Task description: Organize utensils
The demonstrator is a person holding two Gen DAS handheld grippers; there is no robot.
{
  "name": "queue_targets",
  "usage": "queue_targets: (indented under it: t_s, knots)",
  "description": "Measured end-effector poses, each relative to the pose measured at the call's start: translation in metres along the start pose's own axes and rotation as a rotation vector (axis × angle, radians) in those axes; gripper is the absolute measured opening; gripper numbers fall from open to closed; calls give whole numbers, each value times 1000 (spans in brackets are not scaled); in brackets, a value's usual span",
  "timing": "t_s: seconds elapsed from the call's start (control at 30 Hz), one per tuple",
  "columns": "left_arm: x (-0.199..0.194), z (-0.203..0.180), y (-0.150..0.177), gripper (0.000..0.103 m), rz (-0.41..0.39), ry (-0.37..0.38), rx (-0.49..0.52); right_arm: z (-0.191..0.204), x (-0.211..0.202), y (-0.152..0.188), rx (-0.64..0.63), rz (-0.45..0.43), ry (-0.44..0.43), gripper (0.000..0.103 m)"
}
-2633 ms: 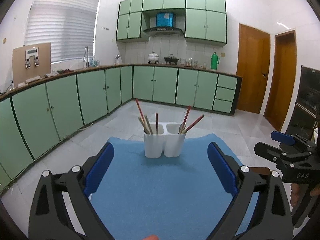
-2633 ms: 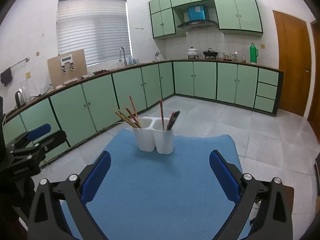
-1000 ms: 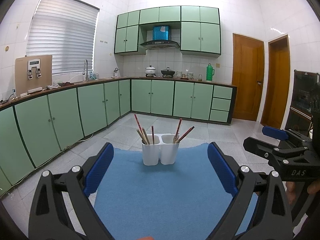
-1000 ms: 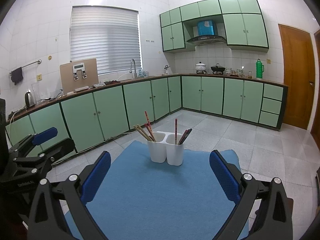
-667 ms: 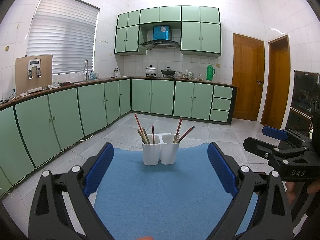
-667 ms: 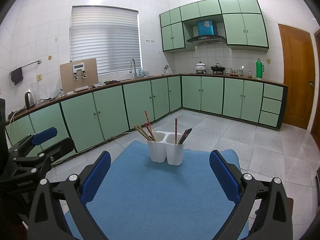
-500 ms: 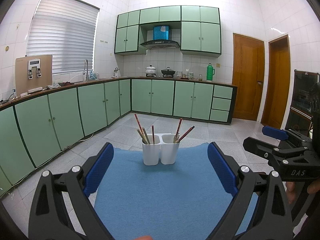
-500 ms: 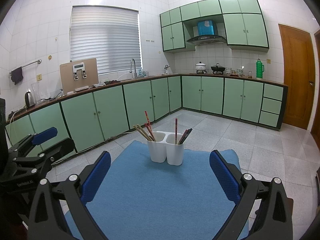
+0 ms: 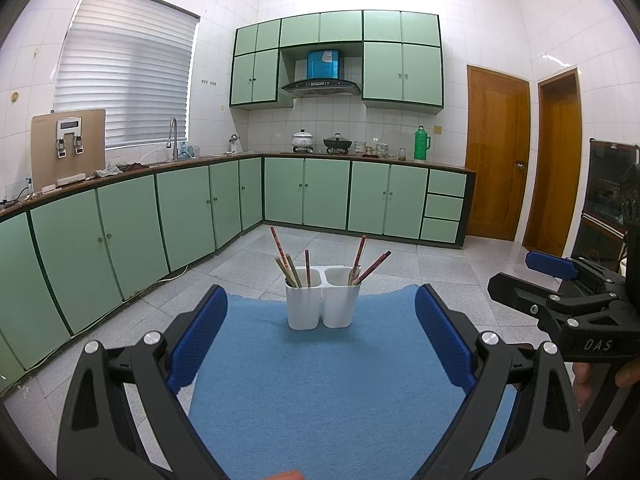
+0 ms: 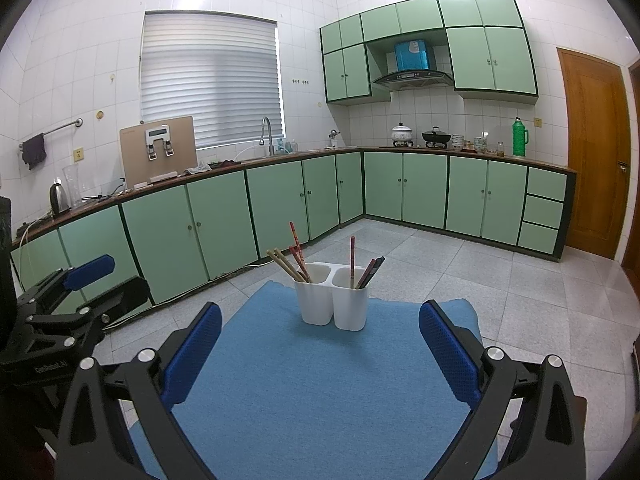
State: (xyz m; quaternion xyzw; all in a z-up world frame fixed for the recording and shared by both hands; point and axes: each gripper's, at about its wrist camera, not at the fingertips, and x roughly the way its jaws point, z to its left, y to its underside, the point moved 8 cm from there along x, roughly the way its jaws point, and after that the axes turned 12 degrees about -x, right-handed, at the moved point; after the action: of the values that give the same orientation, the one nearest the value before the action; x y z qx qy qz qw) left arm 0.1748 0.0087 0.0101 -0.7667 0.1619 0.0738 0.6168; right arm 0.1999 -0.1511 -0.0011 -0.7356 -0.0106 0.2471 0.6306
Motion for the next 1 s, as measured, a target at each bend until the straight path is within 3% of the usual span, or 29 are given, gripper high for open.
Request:
queue_targets:
  t_s: [1.0]
  knots:
    - [0,0,0,92,4,-1,-1,0,3,2,-4,5,-4,97]
